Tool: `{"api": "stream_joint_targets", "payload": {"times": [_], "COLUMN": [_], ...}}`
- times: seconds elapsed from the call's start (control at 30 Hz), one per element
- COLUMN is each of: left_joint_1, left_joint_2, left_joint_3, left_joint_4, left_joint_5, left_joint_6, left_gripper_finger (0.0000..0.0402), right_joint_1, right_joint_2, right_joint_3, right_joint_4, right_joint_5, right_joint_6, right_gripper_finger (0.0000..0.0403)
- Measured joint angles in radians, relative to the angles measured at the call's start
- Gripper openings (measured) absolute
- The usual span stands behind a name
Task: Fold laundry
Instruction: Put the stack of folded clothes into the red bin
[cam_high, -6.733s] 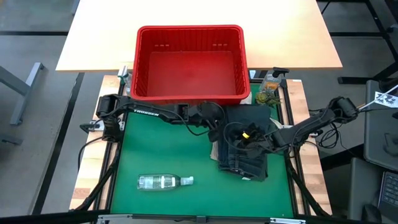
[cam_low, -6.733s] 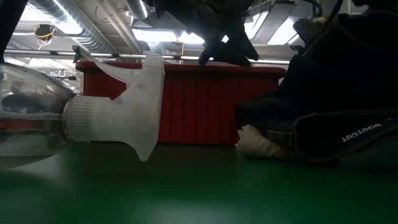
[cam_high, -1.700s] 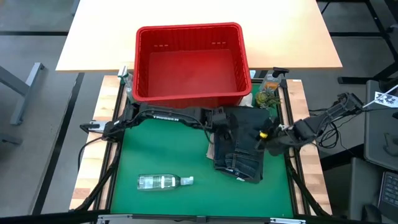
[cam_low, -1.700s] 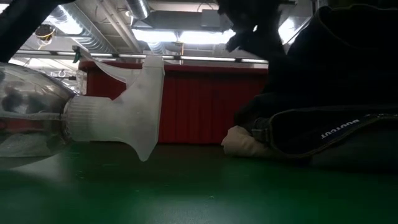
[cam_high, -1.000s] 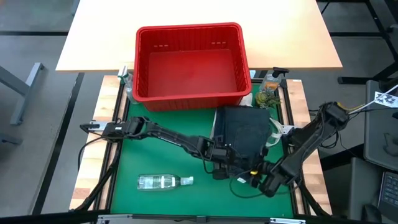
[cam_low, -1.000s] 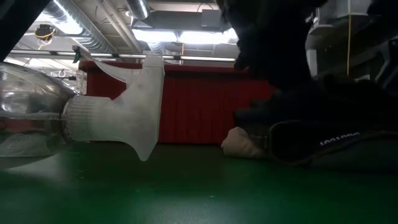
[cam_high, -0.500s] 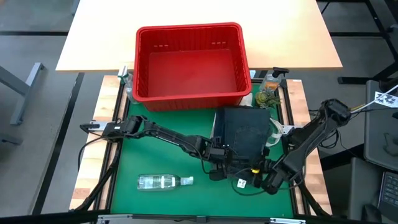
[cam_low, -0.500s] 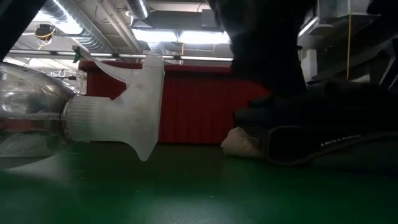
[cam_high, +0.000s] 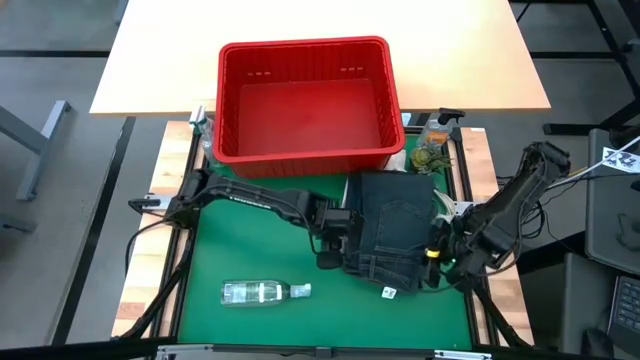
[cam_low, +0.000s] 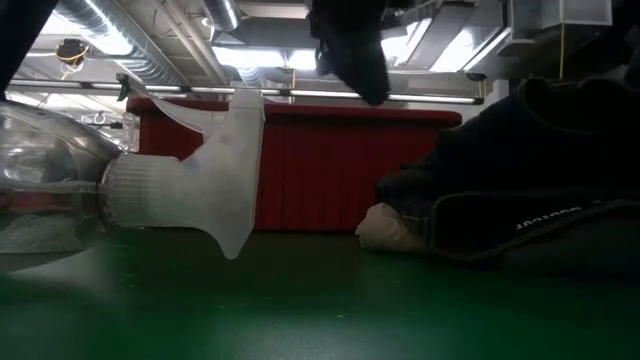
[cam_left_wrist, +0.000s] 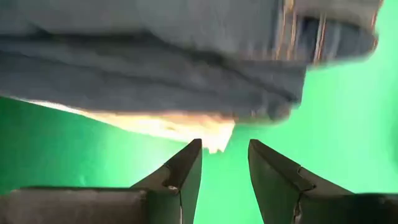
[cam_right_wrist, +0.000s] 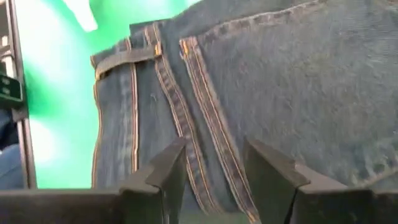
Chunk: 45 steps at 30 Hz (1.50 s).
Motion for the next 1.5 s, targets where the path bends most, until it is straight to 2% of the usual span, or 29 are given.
{"api": "stream_joint_targets", "payload": {"times": [0.17, 0.23, 0.4, 0.5, 0.6, 0.7, 0.77, 0.87, 1.1, 1.2, 1.3, 1.5], "left_joint_1": [0.027, 0.031, 0.031, 0.04, 0.061, 0.076, 0.084, 0.09, 0.092, 0.092, 0.092, 0.09], "left_joint_2": [-0.015, -0.043, -0.189, -0.311, -0.403, -0.429, -0.429, -0.417, -0.416, -0.416, -0.416, -0.416], "left_joint_3": [-0.054, -0.104, -0.336, -0.533, -0.732, -0.871, -0.919, -0.958, -0.963, -0.963, -0.963, -0.963], "left_joint_4": [-0.117, -0.126, -0.039, 0.122, 0.412, 0.706, 0.833, 0.965, 0.99, 0.999, 0.998, 1.0], "left_joint_5": [0.147, 0.169, 0.175, 0.215, 0.251, 0.242, 0.223, 0.171, 0.013, -0.001, -0.001, -0.012], "left_joint_6": [0.066, 0.069, 0.039, -0.019, -0.108, -0.215, -0.271, -0.299, -0.308, -0.322, -0.324, -0.358], "left_gripper_finger": [0.0126, 0.0126, 0.0126, 0.0126, 0.0126, 0.0126, 0.0126, 0.0126, 0.0126, 0.0126, 0.0126, 0.0126], "right_joint_1": [0.09, 0.13, 0.227, 0.271, 0.305, 0.313, 0.311, 0.311, 0.284, 0.266, 0.25, 0.21], "right_joint_2": [-0.005, -0.019, -0.092, -0.112, -0.111, -0.109, -0.109, -0.109, -0.106, -0.106, -0.106, -0.088], "right_joint_3": [0.0, 0.0, 0.002, 0.002, 0.002, 0.002, 0.002, 0.002, 0.002, 0.002, 0.002, 0.002], "right_joint_4": [-0.058, -0.062, -0.129, -0.248, -0.399, -0.46, -0.459, -0.446, -0.422, -0.419, -0.414, -0.418], "right_joint_5": [0.005, 0.005, 0.054, 0.107, 0.095, 0.068, 0.051, 0.013, -0.023, -0.034, -0.048, -0.092], "right_joint_6": [0.089, 0.111, 0.21, 0.346, 0.557, 0.723, 0.76, 0.789, 0.796, 0.793, 0.792, 0.794], "right_gripper_finger": [0.0158, 0.0158, 0.0158, 0.0158, 0.0158, 0.0158, 0.0158, 0.0158, 0.0158, 0.0163, 0.0179, 0.0244]}}
